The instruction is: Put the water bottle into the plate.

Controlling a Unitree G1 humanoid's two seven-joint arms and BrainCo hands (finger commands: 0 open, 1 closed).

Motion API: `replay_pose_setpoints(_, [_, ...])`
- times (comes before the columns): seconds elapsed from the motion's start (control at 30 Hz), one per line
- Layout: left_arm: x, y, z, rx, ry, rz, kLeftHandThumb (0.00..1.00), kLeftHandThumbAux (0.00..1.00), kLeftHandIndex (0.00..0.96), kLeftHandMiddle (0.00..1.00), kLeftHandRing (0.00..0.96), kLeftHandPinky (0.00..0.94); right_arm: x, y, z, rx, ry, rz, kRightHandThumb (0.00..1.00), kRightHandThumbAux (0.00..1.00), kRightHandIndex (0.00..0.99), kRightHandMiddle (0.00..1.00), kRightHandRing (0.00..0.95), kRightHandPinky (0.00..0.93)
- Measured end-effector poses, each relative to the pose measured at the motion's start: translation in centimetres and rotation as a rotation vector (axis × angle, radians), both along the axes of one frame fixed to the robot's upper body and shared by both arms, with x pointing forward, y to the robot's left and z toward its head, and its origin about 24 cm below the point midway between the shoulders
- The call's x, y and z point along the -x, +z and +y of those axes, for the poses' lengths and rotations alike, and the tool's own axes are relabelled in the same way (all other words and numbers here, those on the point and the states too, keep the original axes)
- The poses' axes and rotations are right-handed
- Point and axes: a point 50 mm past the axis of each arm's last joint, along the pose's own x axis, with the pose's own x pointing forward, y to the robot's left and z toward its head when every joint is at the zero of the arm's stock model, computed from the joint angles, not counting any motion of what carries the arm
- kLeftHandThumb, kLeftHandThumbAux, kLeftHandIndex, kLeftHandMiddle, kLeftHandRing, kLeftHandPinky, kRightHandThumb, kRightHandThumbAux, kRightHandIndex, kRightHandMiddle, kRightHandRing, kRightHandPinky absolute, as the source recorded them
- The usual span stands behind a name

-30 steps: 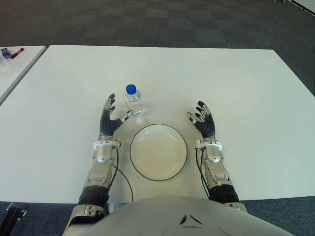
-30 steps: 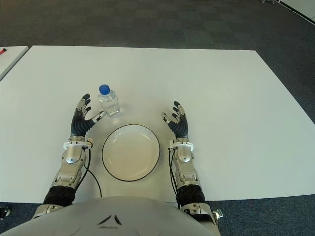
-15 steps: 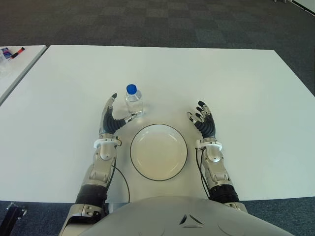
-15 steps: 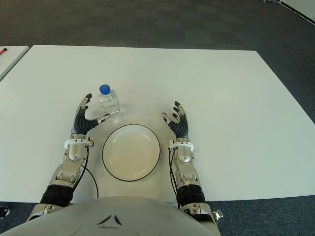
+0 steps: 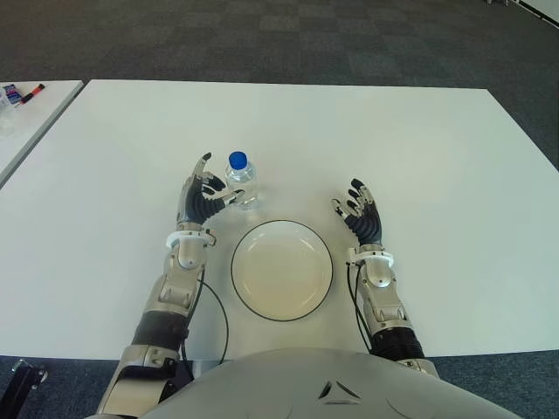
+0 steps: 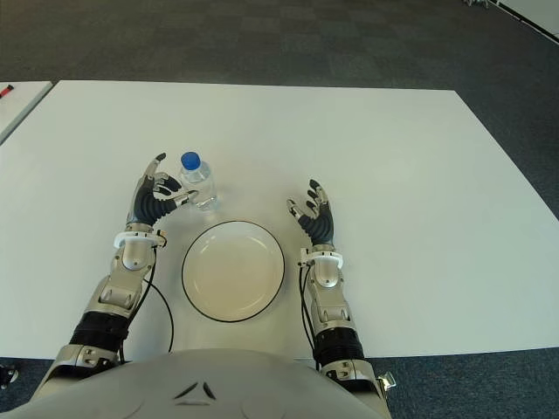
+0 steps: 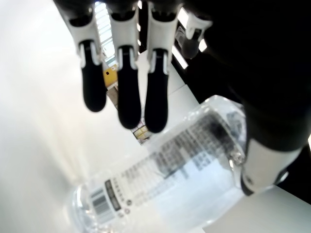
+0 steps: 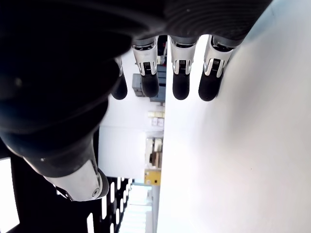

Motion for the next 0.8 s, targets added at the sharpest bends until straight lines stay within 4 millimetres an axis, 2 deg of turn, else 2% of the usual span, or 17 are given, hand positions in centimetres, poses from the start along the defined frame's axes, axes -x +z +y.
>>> replay_pose_setpoints(0.13, [-0.24, -0.02, -0.29, 0.000, -0.015, -0.002, 0.049, 0.649, 0.012, 0.656, 0.689, 0.700, -0.02, 0.03, 0.08, -0.002, 0.001, -0.001, 0.345, 0.745, 0.108, 0.104, 0.097, 0.130])
replay_pose_setpoints(0.3, [-0.27, -0.06, -0.44, 0.007, -0.019, 0.000, 0.085, 0.625, 0.008, 0.714, 0.754, 0.798, -0.03, 0.04, 0.13, -0.004, 0.001, -0.002, 0.346, 0.744, 0.109, 0.102, 0.095, 0.129])
replay_pose_setpoints(0.63, [-0.63, 0.13, -0.58, 0.016, -0.026, 0.004, 0.098, 0.596, 0.002, 0.799, 0.833, 0.858, 0.00, 0.01, 0.13, -0.005, 0.000, -0.001, 0.343, 0.749, 0.106, 0.100, 0.094, 0.127])
replay_pose_setpoints(0.67, [-0.69, 0.16, -0.61, 0.019, -0.030, 0.005, 0.102, 0.593, 0.001, 0.804, 0.834, 0.851, 0.00, 0.02, 0.13, -0.005, 0.000, -0.001, 0.343, 0.749, 0.107, 0.100, 0.094, 0.127])
replay_pose_setpoints(0.7, [-0.76, 0.20, -0.64, 0.022, -0.035, 0.006, 0.108, 0.590, 0.000, 0.765, 0.798, 0.787, 0.01, 0.02, 0.13, -0.005, -0.001, -0.001, 0.344, 0.748, 0.108, 0.101, 0.094, 0.127])
replay_pose_setpoints(0.73, [-0.84, 0.25, -0.69, 0.029, -0.041, 0.009, 0.111, 0.589, 0.000, 0.751, 0.785, 0.764, 0.01, 0.02, 0.13, -0.006, -0.001, -0.001, 0.344, 0.748, 0.108, 0.101, 0.094, 0.127])
replay_pose_setpoints(0.77, [-0.91, 0.28, -0.73, 0.035, -0.048, 0.012, 0.124, 0.583, 0.002, 0.600, 0.635, 0.626, 0.01, 0.02, 0.14, -0.006, -0.001, -0.001, 0.344, 0.748, 0.109, 0.100, 0.094, 0.126])
replay_pose_setpoints(0.8, [-0.98, 0.30, -0.78, 0.042, -0.055, 0.017, 0.134, 0.579, 0.004, 0.502, 0.537, 0.535, 0.01, 0.02, 0.15, -0.006, -0.001, -0.001, 0.343, 0.748, 0.109, 0.100, 0.093, 0.125])
